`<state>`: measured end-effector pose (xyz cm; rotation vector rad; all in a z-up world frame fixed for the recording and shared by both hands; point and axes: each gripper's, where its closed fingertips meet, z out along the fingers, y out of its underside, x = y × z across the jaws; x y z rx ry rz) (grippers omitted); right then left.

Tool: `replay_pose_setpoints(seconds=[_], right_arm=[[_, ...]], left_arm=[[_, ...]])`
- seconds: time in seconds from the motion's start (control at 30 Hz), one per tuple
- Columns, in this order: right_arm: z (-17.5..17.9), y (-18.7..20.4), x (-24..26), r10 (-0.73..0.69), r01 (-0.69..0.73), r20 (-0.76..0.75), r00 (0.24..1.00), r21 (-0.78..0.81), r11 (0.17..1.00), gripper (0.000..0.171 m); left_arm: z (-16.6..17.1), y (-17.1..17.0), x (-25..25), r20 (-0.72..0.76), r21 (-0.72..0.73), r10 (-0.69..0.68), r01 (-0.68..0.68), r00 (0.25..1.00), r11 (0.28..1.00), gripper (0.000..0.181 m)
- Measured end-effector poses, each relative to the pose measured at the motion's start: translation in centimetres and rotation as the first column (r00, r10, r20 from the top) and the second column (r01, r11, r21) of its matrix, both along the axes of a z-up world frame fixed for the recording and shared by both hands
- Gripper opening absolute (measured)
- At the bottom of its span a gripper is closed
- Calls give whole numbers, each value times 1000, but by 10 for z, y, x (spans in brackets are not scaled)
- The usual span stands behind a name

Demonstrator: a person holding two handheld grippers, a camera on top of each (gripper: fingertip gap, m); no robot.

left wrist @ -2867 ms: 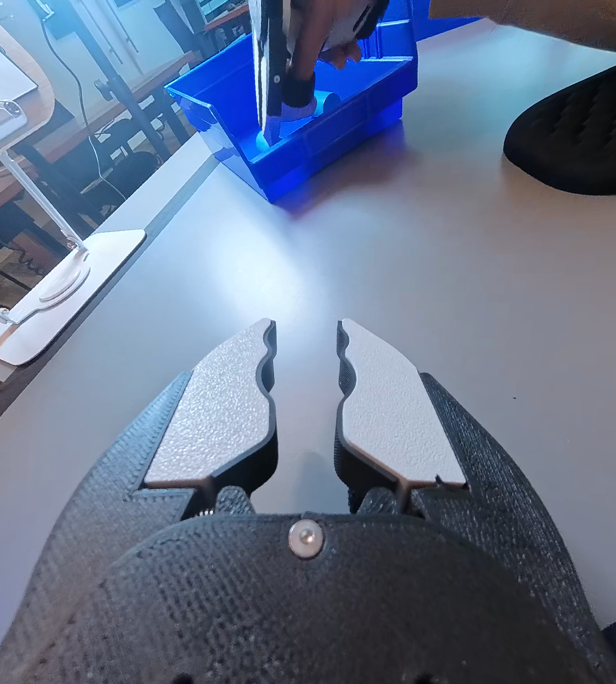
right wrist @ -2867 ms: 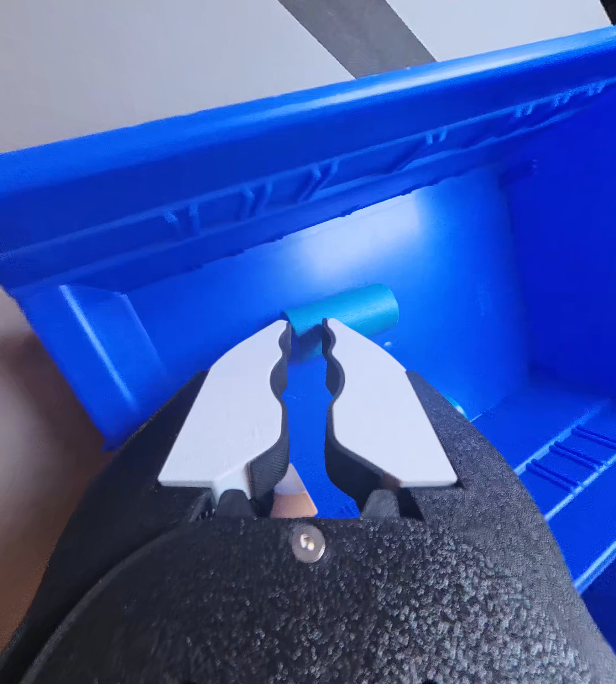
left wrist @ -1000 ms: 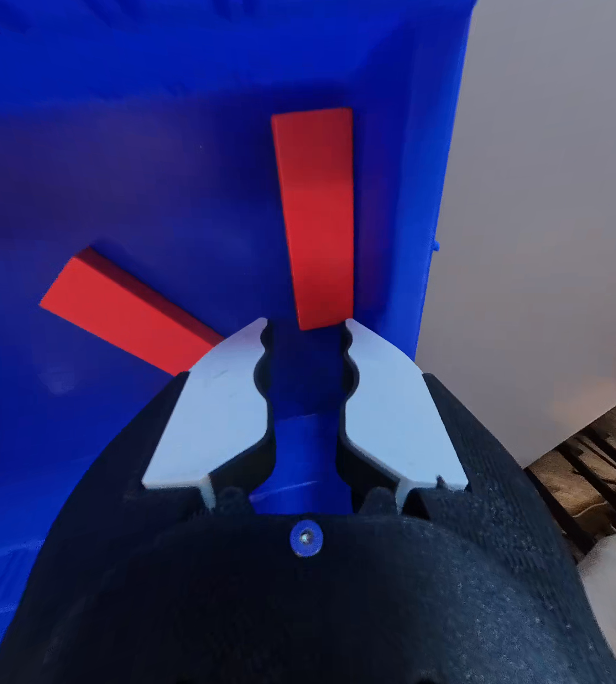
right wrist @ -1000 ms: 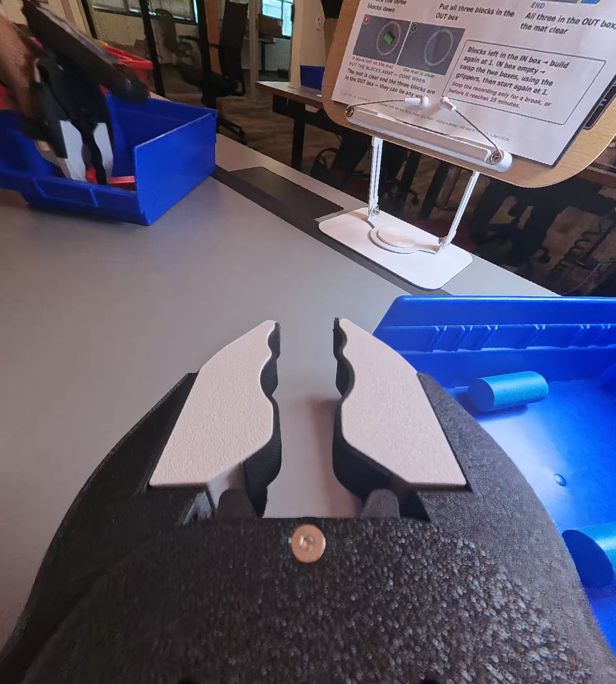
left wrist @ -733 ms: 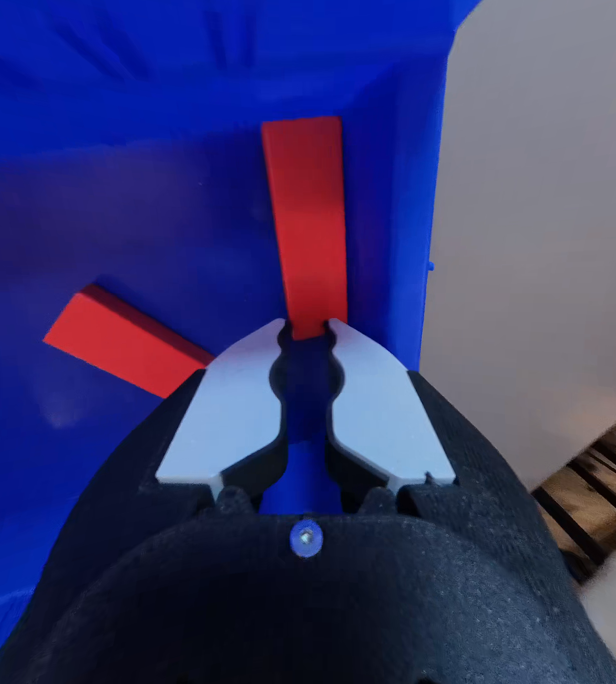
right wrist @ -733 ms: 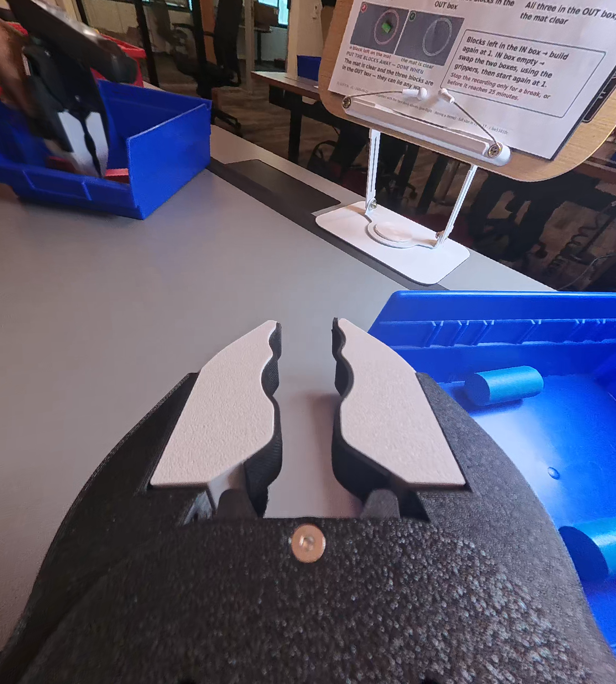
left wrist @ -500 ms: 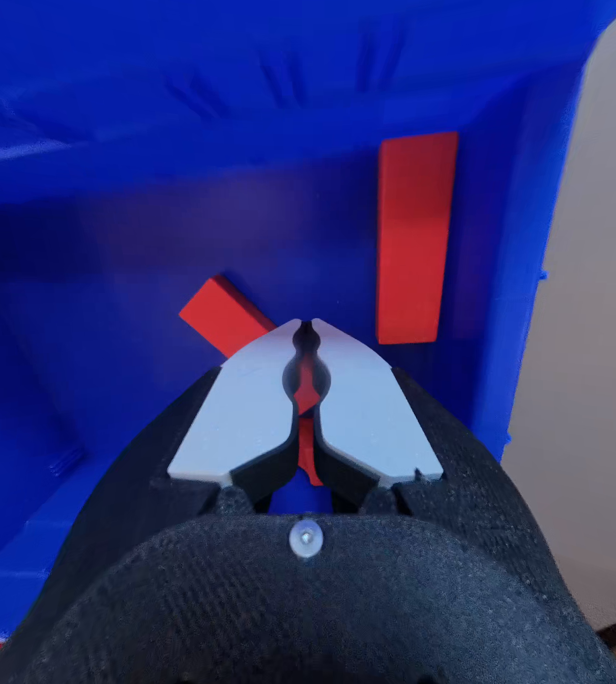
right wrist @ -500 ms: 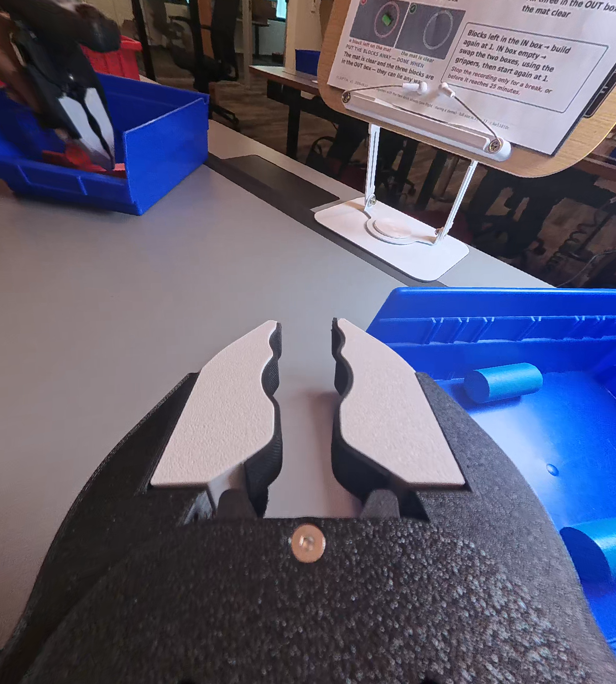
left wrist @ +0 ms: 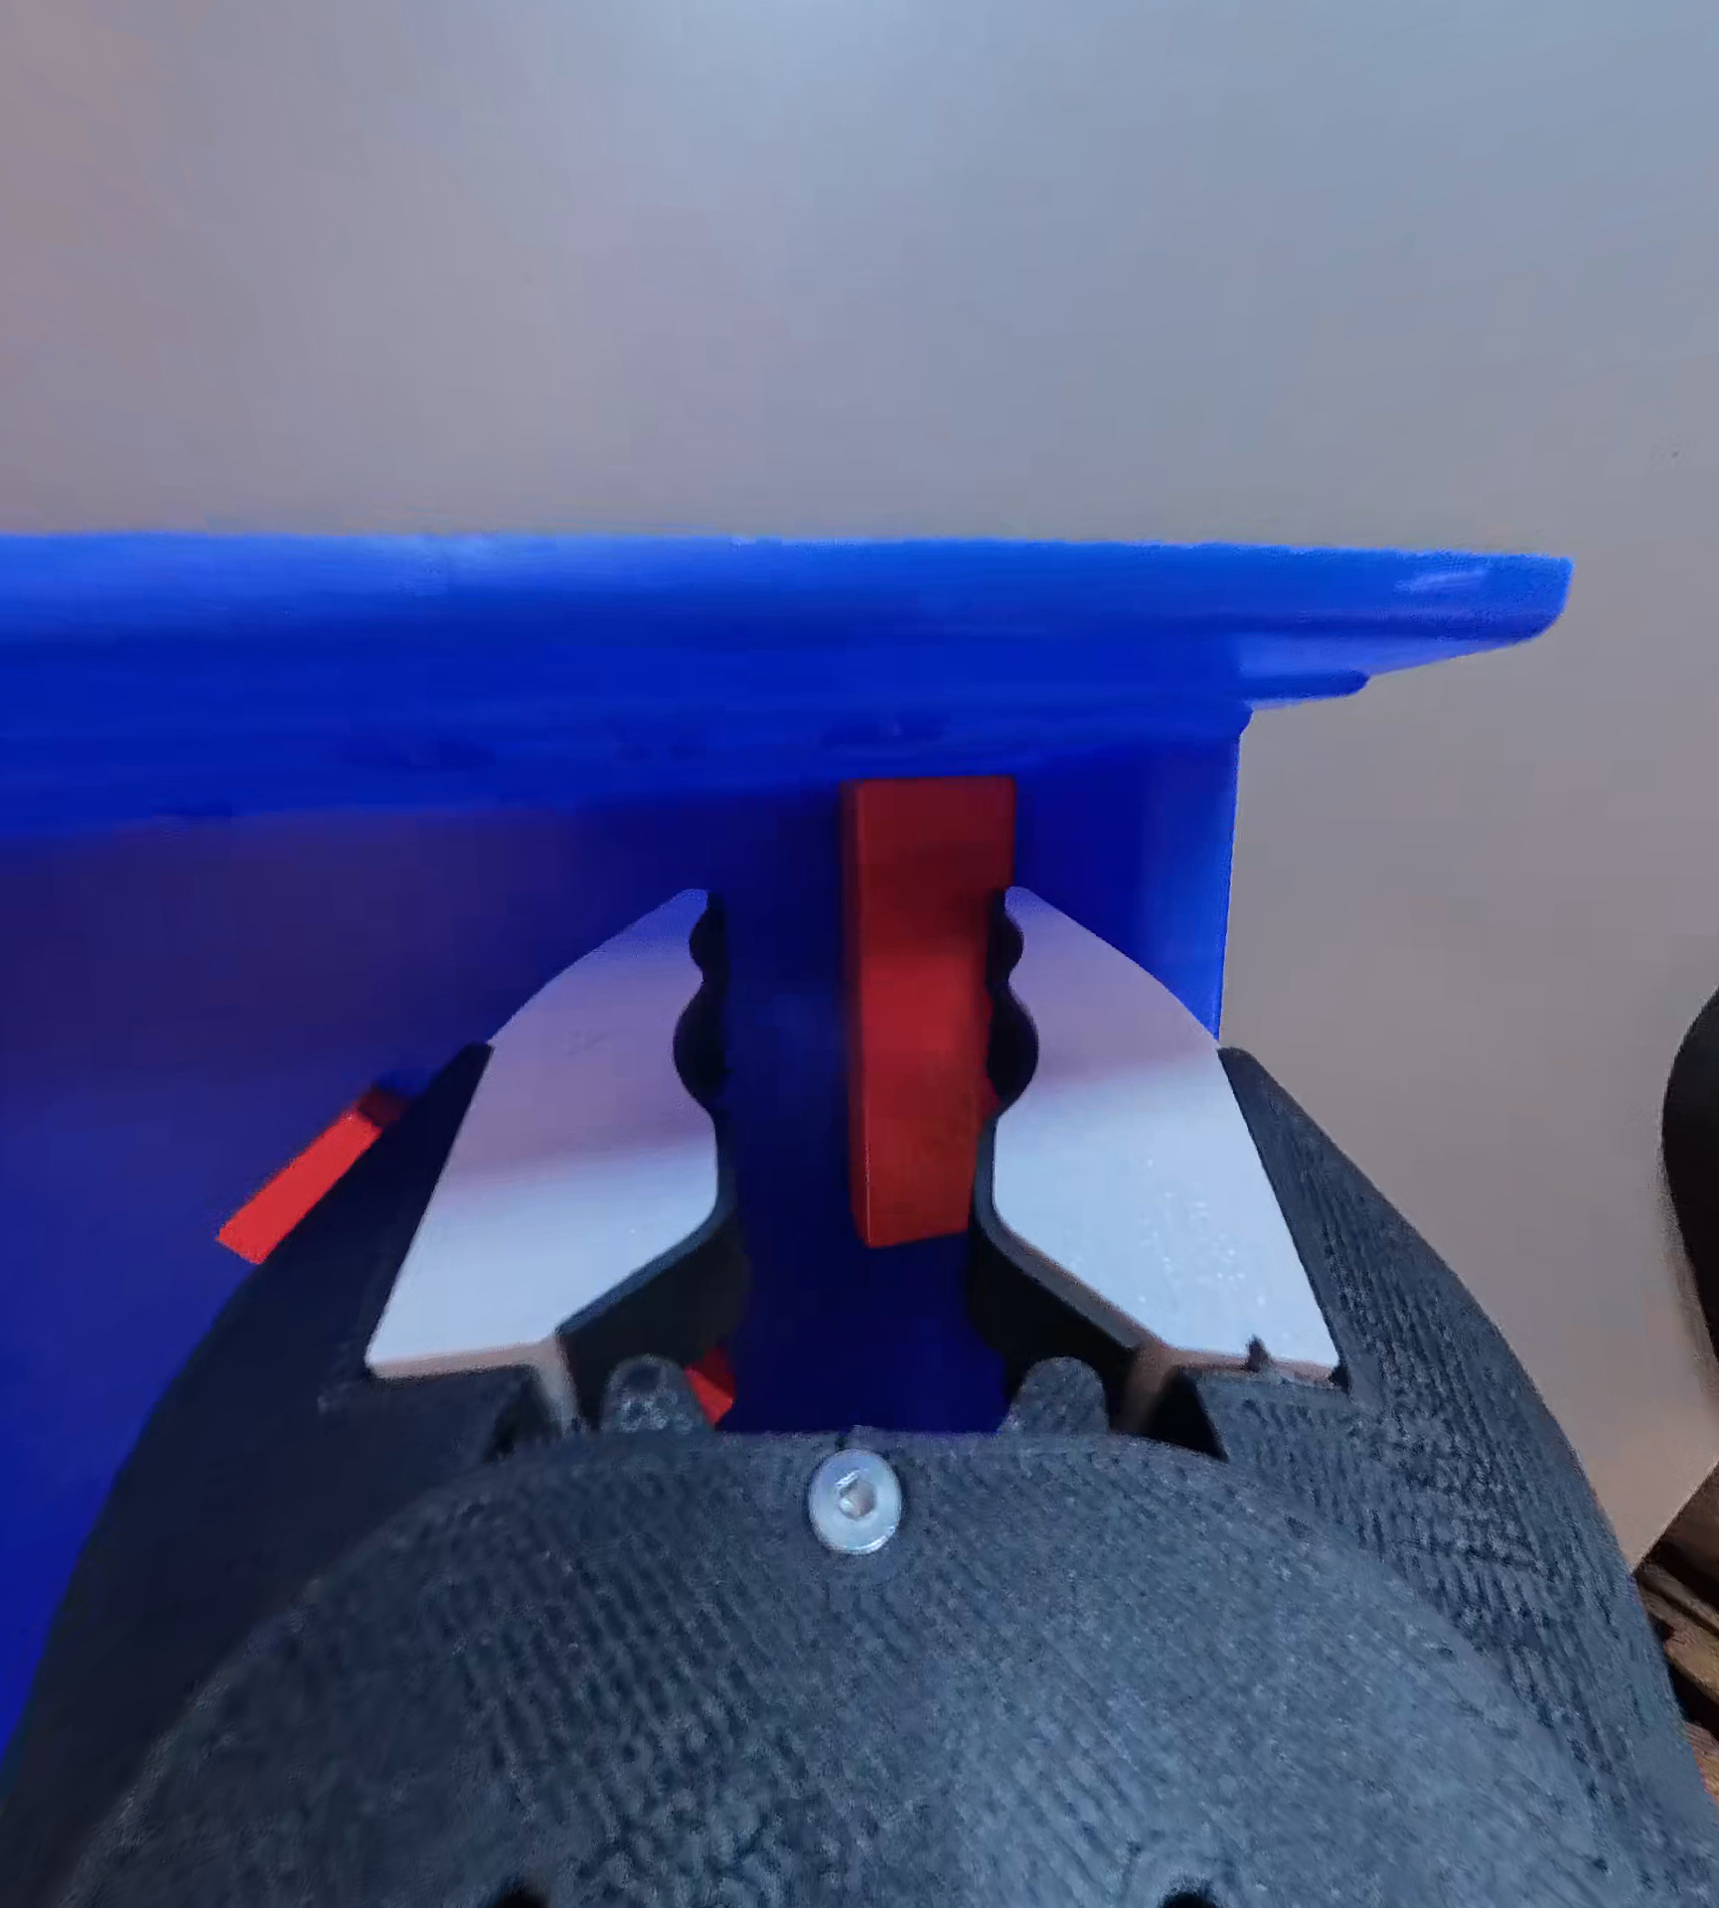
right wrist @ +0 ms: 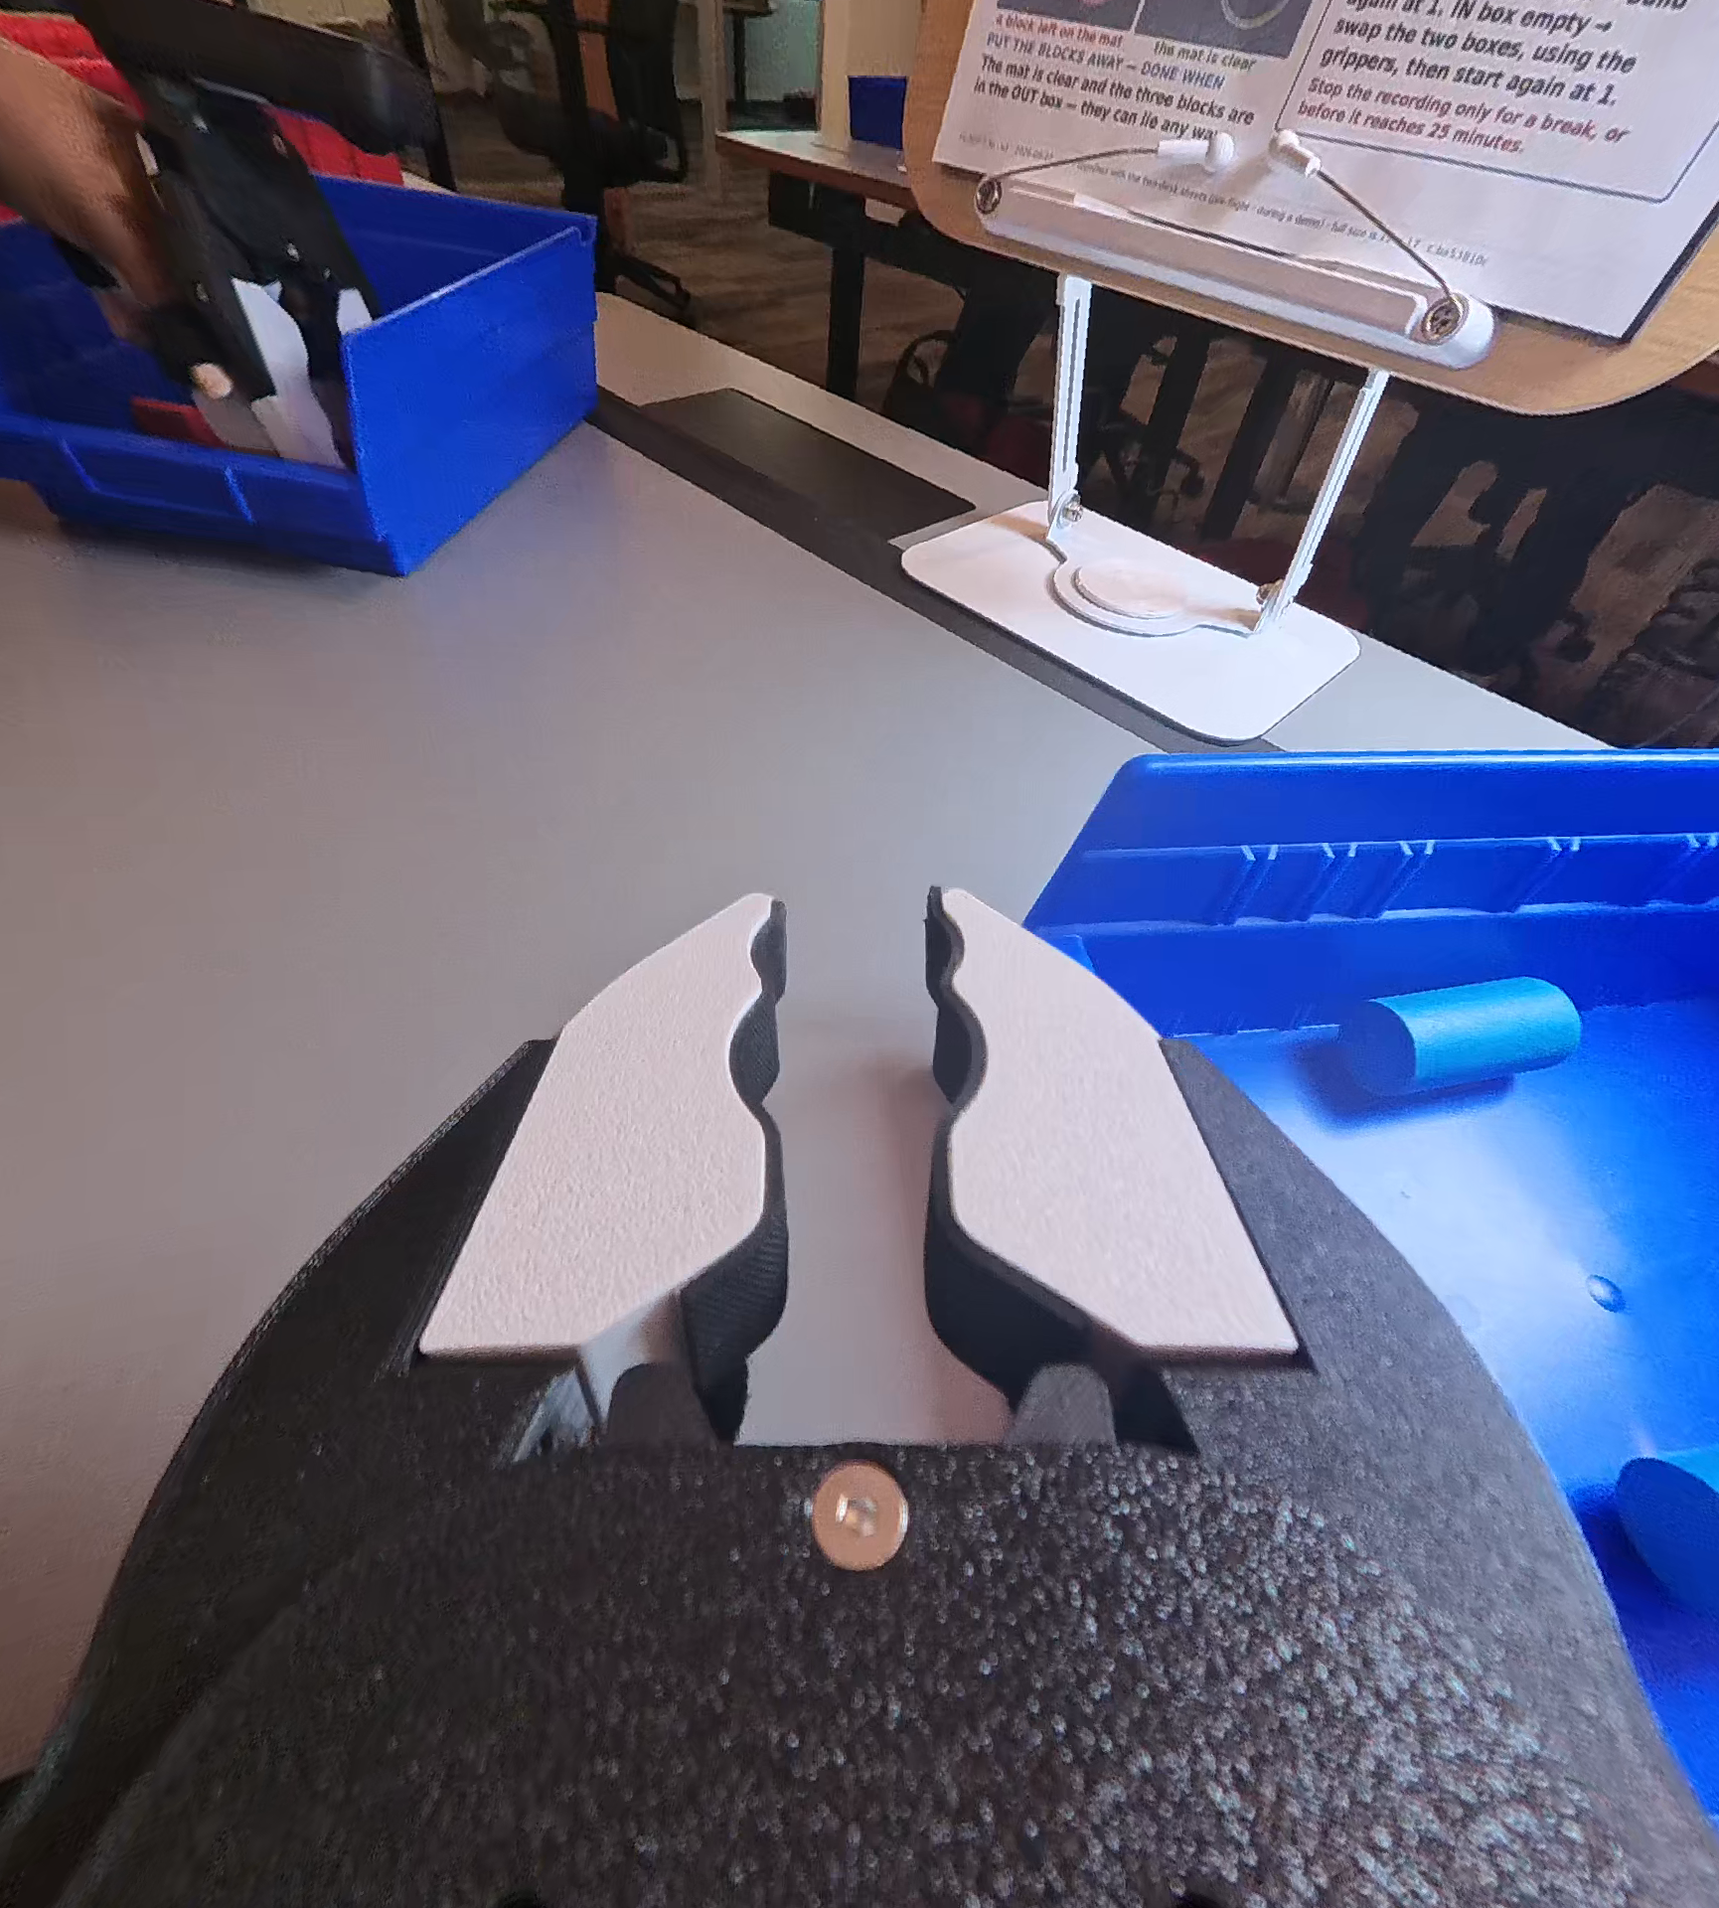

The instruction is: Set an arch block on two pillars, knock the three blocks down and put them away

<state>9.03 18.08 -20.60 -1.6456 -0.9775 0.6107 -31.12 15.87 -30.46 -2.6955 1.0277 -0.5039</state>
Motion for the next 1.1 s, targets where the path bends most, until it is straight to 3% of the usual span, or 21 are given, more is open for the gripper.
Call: replay_pose_setpoints(seconds=[0.2,0.3,0.37,0.5,0.63,0.7,0.8,0.87,0.97,1.1], right_arm=[[-5,0,0,2,-2,29,1000,-7,1000,26],[-6,0,0,2,-2,41,999,0,1000,26],[-6,-1,0,2,-2,45,999,4,1000,26],[-7,0,0,3,-3,44,999,-4,1000,26],[-8,-1,-2,8,-7,45,999,-15,1000,26],[-8,-1,-3,9,-8,50,999,-9,1000,26],[-8,-2,-2,8,-7,54,999,-5,1000,26],[-9,-1,-2,6,-6,55,998,-8,1000,26],[-9,0,-1,5,-4,55,998,-10,1000,26],[-10,-2,-4,17,-16,48,999,-19,1000,26]], left_arm=[[3,-10,-23,-209,-26,-79,75,975,997,48],[7,-2,-57,-417,29,-79,100,906,995,18],[6,-2,-77,-511,36,-79,113,856,993,14],[17,1,-67,-402,114,-35,89,915,989,19],[24,-13,-36,-166,58,-32,42,986,997,44],[11,-20,-38,-205,13,-56,60,977,998,55],[-7,-24,-40,-256,-27,-85,81,963,996,55],[-8,-17,-41,-303,26,-100,113,948,993,35],[4,5,-43,-376,185,-89,169,922,968,34],[63,27,-27,-209,454,13,85,978,887,34]])
